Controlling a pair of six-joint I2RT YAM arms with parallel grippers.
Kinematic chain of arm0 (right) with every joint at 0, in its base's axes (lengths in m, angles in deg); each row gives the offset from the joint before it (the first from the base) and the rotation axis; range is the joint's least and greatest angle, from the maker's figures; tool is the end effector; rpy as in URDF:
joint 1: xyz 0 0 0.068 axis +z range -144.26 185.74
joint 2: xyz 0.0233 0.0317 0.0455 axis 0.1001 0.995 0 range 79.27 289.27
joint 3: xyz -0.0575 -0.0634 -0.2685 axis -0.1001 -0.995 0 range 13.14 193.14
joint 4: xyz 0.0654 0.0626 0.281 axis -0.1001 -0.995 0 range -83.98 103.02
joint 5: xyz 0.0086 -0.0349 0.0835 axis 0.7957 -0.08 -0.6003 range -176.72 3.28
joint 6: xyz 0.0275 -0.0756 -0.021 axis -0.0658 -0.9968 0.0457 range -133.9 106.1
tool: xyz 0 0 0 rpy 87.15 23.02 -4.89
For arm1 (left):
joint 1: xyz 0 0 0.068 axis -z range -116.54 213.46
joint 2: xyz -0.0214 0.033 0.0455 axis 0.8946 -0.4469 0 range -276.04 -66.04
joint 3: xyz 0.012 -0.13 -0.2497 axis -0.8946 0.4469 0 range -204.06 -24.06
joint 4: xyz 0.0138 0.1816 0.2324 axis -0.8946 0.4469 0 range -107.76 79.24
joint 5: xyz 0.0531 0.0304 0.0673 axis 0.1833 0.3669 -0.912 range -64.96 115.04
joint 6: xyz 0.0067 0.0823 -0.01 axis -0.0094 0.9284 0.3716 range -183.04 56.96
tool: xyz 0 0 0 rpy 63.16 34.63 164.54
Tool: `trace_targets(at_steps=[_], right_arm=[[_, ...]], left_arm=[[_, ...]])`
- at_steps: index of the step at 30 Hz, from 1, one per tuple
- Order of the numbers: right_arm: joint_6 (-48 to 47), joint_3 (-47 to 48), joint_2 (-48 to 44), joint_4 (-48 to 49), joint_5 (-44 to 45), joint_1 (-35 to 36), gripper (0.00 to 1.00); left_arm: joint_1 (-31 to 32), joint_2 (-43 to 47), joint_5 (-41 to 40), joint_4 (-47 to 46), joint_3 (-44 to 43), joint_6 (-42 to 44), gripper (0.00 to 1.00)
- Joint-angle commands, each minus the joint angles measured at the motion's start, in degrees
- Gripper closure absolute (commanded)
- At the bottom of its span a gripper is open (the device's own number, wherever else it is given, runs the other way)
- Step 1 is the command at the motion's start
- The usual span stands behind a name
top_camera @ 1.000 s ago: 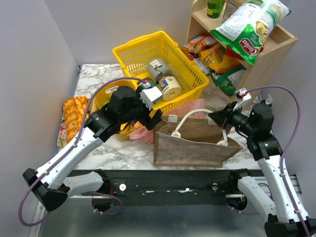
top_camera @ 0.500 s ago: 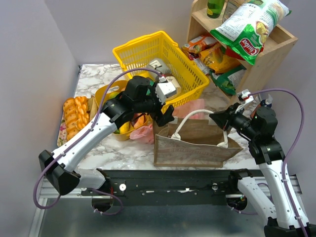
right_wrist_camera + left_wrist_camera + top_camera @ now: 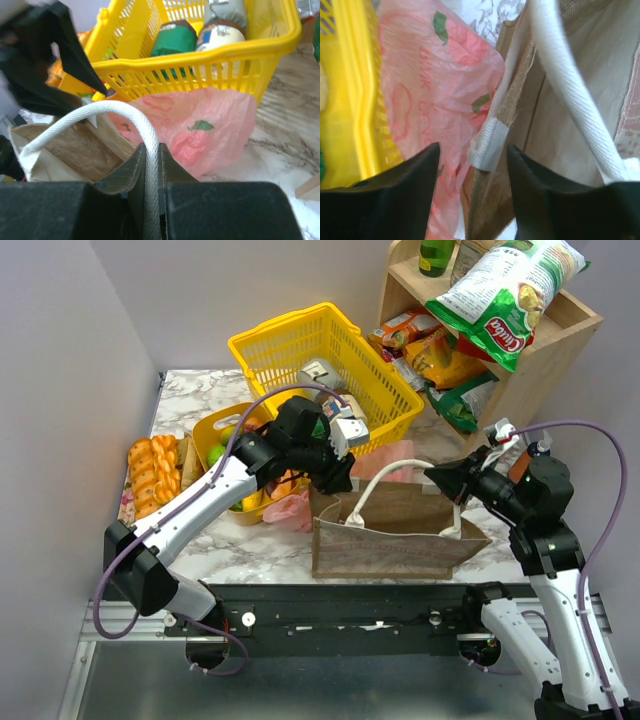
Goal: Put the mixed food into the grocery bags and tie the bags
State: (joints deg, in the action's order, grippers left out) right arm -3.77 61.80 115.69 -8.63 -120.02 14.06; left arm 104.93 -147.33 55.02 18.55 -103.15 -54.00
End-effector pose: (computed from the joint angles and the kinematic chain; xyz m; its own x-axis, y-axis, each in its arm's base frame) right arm 0.1868 0.0676 0.3718 -0.2747 0.1084 -0.9554 -0.6181 0.7412 0.2618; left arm 0.2521 -0.2713 0.3474 -0.3247 0.4687 -0.8216 0.9292 0.3204 -0.1844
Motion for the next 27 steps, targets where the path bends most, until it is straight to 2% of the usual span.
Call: trace_targets(at_steps=[1, 3, 6, 12, 19, 27], right_arm=[[-1.4, 3.8, -2.6, 0.6, -7.2, 0.3, 0.87], [-1.4, 3.9, -3.4, 1.1, -12.0, 0.3, 0.87], [-0.8, 3.5, -4.9, 1.7, -19.7, 0.3, 0.86], [0.9, 3.5, -7.4, 1.0, -30.0, 0.3, 0.80], [2.7, 5.0, -10.3, -1.7, -33.8, 0.3, 0.69], [3.4, 4.4, -12.7, -8.7, -38.0, 0.3, 0.46]], left_arm=[[-0.2, -2.6, 2.8, 1.7, -0.5, 1.0, 0.70], [-0.2, -3.1, 1.9, 0.9, -0.6, 0.1, 0.93], [-0.7, -3.6, -1.1, -0.6, -0.9, -2.0, 1.00], [-3.3, -4.0, -2.8, -3.4, -0.8, -6.0, 1.00], [-4.5, -2.9, -3.2, -5.9, 1.3, -7.7, 1.00], [-4.5, -1.3, -4.1, -7.8, 3.9, -8.4, 1.00]])
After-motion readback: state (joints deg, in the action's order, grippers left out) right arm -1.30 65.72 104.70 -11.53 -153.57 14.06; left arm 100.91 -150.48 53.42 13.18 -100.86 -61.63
